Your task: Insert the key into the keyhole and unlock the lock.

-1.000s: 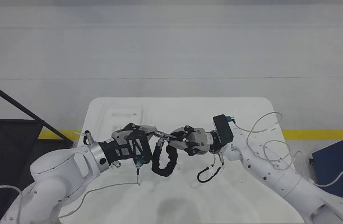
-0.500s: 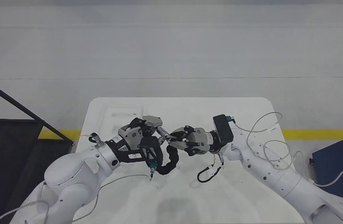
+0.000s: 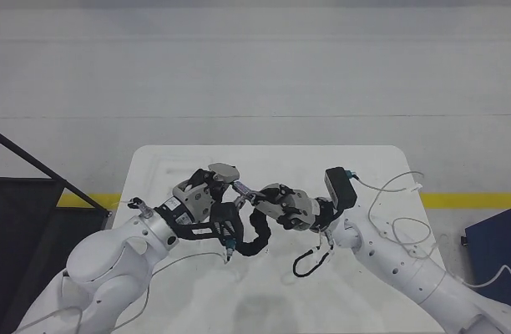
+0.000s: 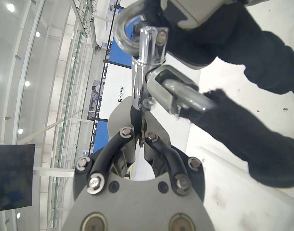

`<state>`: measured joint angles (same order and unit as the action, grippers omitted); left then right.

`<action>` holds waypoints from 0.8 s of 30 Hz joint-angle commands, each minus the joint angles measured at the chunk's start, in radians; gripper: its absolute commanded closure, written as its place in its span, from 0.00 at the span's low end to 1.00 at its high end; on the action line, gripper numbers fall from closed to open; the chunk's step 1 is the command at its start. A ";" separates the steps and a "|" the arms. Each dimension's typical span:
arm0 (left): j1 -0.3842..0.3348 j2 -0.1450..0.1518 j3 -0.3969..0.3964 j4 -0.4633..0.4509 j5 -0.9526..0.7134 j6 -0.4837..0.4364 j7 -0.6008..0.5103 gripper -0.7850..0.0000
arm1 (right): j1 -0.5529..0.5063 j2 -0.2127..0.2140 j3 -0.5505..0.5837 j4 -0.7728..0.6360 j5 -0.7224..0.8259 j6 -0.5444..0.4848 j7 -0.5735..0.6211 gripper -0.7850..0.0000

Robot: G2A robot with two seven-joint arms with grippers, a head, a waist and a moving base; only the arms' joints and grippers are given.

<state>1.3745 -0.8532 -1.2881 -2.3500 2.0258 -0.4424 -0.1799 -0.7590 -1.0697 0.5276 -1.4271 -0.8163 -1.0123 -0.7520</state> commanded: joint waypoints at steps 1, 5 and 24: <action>-0.006 -0.002 0.003 0.000 0.021 0.000 0.002 1.00 | 0.000 -0.001 -0.004 0.004 0.015 0.000 0.007 1.00; -0.019 -0.006 0.014 0.000 0.086 0.013 0.004 1.00 | 0.005 -0.001 -0.021 0.012 0.057 0.000 0.018 1.00; 0.027 -0.025 0.129 0.000 0.428 0.116 0.043 0.00 | 0.050 0.022 -0.073 0.009 0.143 0.000 -0.010 1.00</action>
<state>1.4035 -0.8756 -1.1647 -2.3499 2.4608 -0.3278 -0.1383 -0.7110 -1.0470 0.4566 -1.4194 -0.6749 -1.0125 -0.7620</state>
